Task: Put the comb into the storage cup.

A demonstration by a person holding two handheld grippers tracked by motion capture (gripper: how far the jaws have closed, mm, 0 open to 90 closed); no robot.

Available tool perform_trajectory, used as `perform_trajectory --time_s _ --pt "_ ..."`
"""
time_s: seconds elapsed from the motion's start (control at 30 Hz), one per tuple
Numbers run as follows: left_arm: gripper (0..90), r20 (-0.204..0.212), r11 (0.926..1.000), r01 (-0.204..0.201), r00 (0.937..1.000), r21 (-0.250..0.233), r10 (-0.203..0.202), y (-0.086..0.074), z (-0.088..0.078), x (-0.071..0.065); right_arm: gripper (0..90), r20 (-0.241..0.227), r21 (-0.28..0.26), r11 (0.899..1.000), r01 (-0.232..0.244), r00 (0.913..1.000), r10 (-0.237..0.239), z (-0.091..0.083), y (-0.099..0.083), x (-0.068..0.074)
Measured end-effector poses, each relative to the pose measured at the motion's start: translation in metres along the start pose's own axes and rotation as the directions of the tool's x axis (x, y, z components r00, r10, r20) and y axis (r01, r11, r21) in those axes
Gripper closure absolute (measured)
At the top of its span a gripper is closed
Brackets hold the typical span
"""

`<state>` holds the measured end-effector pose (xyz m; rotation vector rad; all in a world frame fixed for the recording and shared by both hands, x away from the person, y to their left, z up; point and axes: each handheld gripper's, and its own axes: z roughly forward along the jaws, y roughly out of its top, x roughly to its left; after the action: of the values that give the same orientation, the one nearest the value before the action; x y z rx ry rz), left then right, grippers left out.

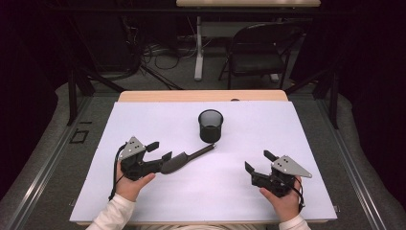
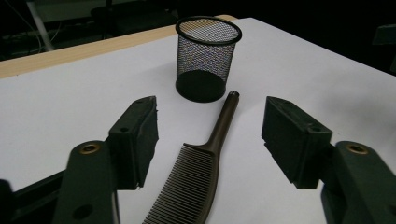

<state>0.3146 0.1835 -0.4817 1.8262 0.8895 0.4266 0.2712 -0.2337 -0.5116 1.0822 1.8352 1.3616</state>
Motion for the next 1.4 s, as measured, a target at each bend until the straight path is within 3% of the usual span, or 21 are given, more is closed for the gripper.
perform_trajectory --time_s 0.13,0.33,0.93,1.4 --pt "41.2 -0.019 0.9997 0.025 0.9995 0.000 -0.025 0.007 0.003 0.001 20.4 0.001 0.007 1.000 0.001 1.0000 -0.001 0.000 0.000 0.000" --pt "48.1 -0.009 0.9940 0.109 0.9940 -0.008 -0.109 0.016 0.007 0.007 20.8 0.000 0.007 1.000 -0.002 1.0000 0.002 0.001 -0.001 -0.001" --pt "67.7 -0.047 0.9927 0.116 0.9923 0.034 -0.114 0.039 0.034 0.004 20.8 -0.007 0.024 1.000 -0.001 1.0000 0.001 0.004 -0.002 -0.001" --pt "85.0 -0.086 0.9814 0.183 0.9802 0.057 -0.178 0.040 0.054 0.009 16.8 -0.020 0.027 1.000 -0.005 0.9998 0.006 0.006 -0.003 0.000"
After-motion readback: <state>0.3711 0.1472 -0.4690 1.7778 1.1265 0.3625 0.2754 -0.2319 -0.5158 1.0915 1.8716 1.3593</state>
